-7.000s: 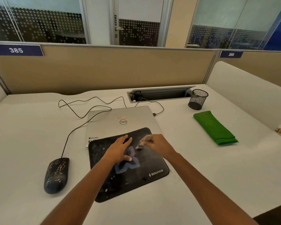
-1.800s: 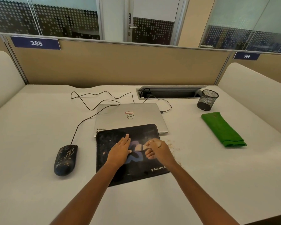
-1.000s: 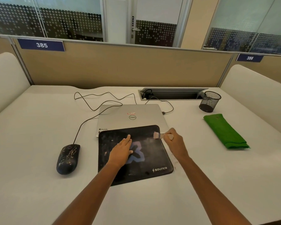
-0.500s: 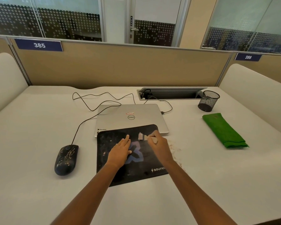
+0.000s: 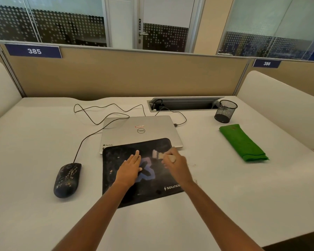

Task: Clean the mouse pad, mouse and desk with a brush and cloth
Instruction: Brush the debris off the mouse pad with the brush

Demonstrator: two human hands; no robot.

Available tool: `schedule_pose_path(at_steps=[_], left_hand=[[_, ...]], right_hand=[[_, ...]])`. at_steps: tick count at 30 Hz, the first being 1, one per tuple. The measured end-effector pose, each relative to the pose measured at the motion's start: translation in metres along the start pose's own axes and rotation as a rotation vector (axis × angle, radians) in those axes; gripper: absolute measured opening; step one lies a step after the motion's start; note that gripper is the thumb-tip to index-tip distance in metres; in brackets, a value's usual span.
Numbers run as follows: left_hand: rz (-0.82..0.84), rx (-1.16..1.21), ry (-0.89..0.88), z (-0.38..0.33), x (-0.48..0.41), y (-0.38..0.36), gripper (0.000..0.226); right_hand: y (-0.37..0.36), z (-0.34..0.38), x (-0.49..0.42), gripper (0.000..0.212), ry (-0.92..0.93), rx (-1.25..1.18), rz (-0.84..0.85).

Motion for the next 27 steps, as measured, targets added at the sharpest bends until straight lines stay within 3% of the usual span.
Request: schedule_pose_path(at_steps=[6,12,20,27], left_hand=[[0.006,0.009,-0.001,0.001,0.000,-0.001,0.058],[0.011,-0.012,-0.007,-0.001,0.001,-0.001,0.055],[0.016,-0.019,0.003,0.000,0.000,-0.003,0.057],[0.022,-0.080,-0.027,-0.010,-0.001,0.003,0.067]], right_hand=[[-0.009,-0.029,-0.017,0.017,-0.270,-0.196,0.037],[0.055,-0.023,-0.017,0.015,-0.114,0.191,-0.248],[-0.009,0.005,0.001,0.018,0.042,0.165,0.049],[0.056,0.007,-0.019,0.018,0.080,0.237,-0.198]])
Point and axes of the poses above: each hand's wrist, its own x-axis away from the middle knuckle, its own y-axis out of the back of the hand, z = x × y, the point moved 10 cm from there along -x, towards the middle knuckle, and after that the axes turned 11 degrees about -y, right-handed, at the moved point
